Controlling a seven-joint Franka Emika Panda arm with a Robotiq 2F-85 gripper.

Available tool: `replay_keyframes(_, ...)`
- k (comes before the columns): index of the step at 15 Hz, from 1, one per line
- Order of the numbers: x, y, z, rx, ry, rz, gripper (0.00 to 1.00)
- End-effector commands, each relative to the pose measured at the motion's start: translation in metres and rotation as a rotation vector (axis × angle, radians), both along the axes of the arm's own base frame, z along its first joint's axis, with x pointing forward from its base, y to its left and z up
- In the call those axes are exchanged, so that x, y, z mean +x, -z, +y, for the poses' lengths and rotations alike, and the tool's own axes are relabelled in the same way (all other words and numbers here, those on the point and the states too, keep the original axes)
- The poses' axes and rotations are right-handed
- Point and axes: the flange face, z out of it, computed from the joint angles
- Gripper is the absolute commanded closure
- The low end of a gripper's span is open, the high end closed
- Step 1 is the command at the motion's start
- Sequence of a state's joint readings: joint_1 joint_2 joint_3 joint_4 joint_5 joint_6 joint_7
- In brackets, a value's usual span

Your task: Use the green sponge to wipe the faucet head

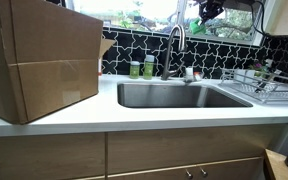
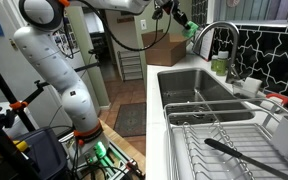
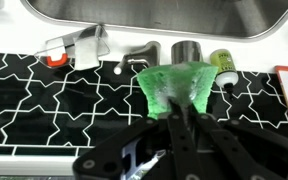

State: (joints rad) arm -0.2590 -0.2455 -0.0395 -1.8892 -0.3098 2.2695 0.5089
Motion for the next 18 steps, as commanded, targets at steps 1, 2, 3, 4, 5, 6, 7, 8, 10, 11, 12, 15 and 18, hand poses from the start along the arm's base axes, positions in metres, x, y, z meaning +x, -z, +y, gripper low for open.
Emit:
replay_keyframes(1,0.024,-0.007,-0.003,-0.029,-0.022,-0.072,0.94)
replay_keyframes(2,0.031,-0.007,-0.006,-0.027,-0.029,-0.095,0.94)
replay_keyframes(3,0.036,-0.008,-0.007,-0.019,-0.032,-0.106,0.94)
replay_keyframes(4,0.042,-0.007,-0.009,-0.013,-0.024,-0.102,0.94)
replay_keyframes(5,0.046,-0.005,-0.010,-0.015,-0.020,-0.098,0.94)
replay_keyframes(6,0.050,-0.004,-0.012,-0.013,-0.022,-0.098,0.94)
replay_keyframes(7,0.054,-0.003,-0.013,-0.014,-0.025,-0.098,0.94)
replay_keyframes(8,0.057,-0.002,-0.015,-0.013,-0.025,-0.104,0.94)
replay_keyframes(10,0.063,-0.005,-0.020,-0.009,-0.020,-0.149,0.94)
replay_keyframes(11,0.065,-0.006,-0.022,-0.014,-0.020,-0.168,0.94)
replay_keyframes(12,0.066,-0.007,-0.025,-0.015,-0.013,-0.181,0.94)
replay_keyframes(15,0.070,-0.003,-0.033,-0.001,0.002,-0.218,0.94)
replay_keyframes(18,0.071,0.005,-0.032,0.031,-0.002,-0.196,0.94)
